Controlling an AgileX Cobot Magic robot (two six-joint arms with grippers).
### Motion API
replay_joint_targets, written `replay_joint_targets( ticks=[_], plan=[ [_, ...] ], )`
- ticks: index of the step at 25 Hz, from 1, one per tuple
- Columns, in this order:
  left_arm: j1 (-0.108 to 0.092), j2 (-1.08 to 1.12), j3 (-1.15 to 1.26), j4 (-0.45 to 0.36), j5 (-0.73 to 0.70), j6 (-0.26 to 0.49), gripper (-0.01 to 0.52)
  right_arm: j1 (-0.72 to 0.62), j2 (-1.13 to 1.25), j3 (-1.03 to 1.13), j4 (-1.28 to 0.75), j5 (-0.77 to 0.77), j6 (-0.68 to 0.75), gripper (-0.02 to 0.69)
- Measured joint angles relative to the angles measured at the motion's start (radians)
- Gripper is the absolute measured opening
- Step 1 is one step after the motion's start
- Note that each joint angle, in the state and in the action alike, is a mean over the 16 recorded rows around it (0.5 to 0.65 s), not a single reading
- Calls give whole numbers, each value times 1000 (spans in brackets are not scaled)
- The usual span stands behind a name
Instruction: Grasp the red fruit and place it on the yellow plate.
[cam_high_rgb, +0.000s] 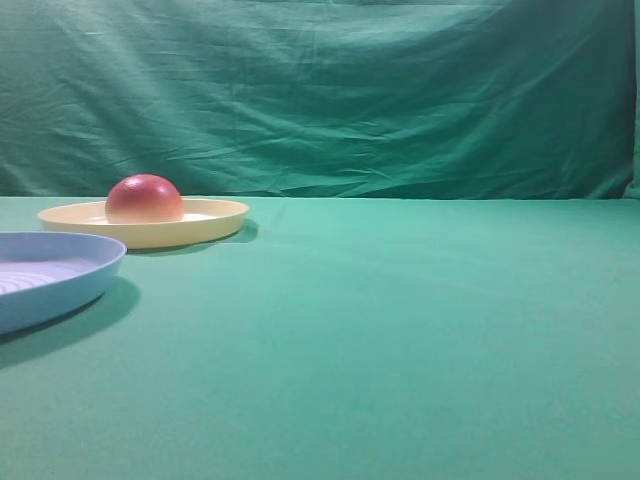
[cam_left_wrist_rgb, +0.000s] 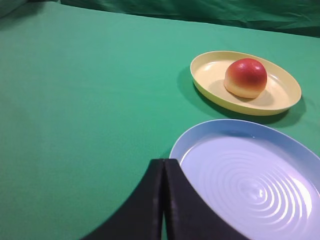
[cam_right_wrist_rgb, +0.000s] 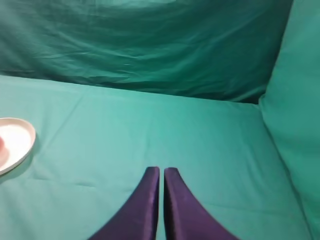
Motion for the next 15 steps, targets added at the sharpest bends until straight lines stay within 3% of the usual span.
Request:
replay_joint_targets(
  ticks=[15],
  plan=[
    [0,0,0,0,0,0,0,-94,-319,512,-19,-249,9,0]
  ],
)
